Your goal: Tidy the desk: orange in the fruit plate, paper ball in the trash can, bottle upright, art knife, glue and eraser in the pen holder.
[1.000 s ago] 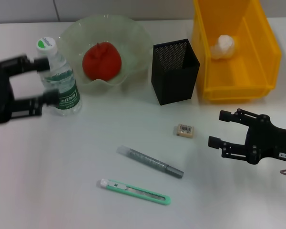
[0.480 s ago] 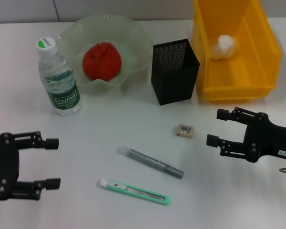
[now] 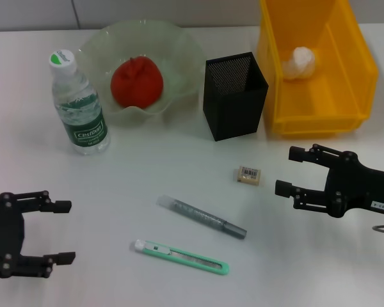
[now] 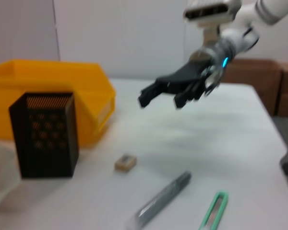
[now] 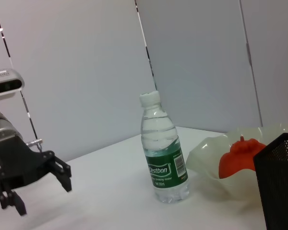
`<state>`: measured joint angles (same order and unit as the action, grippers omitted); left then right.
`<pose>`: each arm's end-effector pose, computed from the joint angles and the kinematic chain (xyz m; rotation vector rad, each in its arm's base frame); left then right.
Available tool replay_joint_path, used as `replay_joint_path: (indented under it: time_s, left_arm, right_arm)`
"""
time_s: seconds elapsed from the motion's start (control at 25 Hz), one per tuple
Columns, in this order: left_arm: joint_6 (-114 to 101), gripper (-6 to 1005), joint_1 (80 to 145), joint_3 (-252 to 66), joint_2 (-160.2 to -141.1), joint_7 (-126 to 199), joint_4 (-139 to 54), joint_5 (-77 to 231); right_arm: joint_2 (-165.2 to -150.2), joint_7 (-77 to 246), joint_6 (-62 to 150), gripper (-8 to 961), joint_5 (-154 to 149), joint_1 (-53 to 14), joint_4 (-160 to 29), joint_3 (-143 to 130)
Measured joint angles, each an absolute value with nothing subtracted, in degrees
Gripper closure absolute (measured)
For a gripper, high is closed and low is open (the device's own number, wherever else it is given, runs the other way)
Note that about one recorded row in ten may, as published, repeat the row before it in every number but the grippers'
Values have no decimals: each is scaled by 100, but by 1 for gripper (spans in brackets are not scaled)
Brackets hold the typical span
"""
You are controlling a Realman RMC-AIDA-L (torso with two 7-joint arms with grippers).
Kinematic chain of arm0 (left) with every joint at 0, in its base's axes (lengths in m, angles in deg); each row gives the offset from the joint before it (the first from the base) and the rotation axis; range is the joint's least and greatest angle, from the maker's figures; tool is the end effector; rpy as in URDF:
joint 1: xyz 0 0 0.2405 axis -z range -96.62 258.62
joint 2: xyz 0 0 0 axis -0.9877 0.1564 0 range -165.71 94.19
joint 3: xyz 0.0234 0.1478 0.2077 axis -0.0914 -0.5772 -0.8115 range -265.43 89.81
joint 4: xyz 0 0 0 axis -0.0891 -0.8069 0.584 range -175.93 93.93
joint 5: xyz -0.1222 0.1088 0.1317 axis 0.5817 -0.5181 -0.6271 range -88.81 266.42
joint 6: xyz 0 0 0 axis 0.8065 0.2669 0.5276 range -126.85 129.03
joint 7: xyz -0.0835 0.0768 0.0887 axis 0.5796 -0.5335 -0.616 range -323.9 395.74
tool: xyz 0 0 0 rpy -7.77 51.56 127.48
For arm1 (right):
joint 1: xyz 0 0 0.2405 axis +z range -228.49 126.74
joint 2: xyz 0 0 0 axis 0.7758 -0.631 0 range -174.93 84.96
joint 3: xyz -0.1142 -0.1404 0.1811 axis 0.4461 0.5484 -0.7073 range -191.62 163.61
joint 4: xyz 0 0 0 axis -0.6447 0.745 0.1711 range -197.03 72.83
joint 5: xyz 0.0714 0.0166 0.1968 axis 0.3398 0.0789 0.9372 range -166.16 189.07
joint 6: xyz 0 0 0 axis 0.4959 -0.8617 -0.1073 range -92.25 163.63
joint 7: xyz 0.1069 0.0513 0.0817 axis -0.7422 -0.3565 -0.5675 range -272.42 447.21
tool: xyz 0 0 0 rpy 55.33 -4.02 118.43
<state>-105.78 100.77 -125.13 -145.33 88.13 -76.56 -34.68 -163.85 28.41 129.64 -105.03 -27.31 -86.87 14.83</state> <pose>-0.3364 0.2412 0.0554 -2.9376 -0.1703 -0.5203 0.3054 0.2696 -0.0184 -2.6265 0.5735 0.8586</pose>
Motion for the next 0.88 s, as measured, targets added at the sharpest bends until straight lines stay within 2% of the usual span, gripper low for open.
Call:
replay_joint_path:
  time_s: [0.28,0.88]
  left_arm:
    - [-10217,201,10182,-12526,-14667,8785,-7645,-3865]
    - [-10118,201,10238,-12362,-14704,8854,-7607,-3876]
  right_arm:
    - [-16390,2841,12956,145,-10509,-2719,-8661,1482]
    - [-16386,1534,13795,145,-10542,-2244,-9499,2013]
